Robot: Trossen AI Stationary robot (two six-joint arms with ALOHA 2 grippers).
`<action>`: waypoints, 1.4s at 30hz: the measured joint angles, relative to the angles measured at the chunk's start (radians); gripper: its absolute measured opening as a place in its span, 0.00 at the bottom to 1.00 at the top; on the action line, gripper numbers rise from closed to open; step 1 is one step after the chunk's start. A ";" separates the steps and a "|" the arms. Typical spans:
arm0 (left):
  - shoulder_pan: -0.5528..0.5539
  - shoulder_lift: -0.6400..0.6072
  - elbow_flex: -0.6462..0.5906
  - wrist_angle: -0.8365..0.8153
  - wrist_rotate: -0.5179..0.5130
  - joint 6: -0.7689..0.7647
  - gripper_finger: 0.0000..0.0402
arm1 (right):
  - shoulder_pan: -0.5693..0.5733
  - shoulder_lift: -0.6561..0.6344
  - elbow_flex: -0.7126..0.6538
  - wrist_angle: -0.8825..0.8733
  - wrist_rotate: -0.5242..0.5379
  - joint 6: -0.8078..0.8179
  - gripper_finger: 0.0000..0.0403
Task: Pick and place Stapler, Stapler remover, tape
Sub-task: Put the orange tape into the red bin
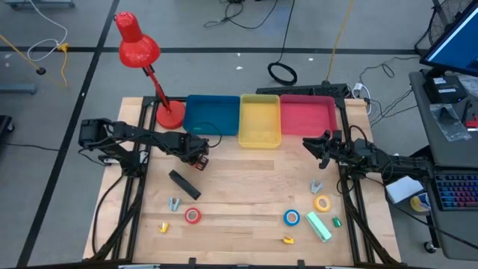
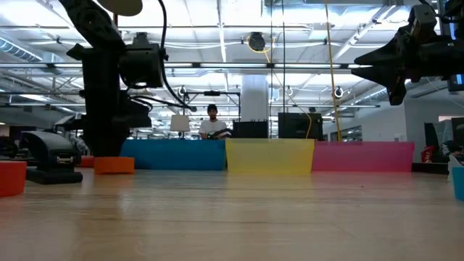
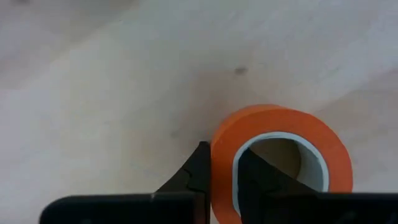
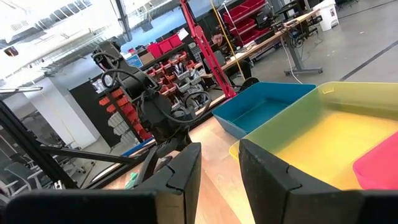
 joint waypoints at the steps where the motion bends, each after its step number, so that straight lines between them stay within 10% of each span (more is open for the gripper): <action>1: 0.004 -0.019 0.000 0.011 0.030 0.006 0.10 | 0.000 0.000 0.000 0.006 0.000 0.000 0.25; 11: 0.011 -0.289 0.002 0.474 0.216 -0.034 0.10 | 0.002 0.062 0.000 0.200 -0.083 -0.067 0.25; 24: 0.009 -0.251 0.003 1.035 0.203 -0.261 0.10 | 0.002 0.555 0.127 0.585 -0.161 -0.367 0.16; 42: -0.011 -0.181 0.003 1.233 0.108 -0.358 0.10 | 0.002 1.068 0.575 0.492 -0.212 -0.740 0.22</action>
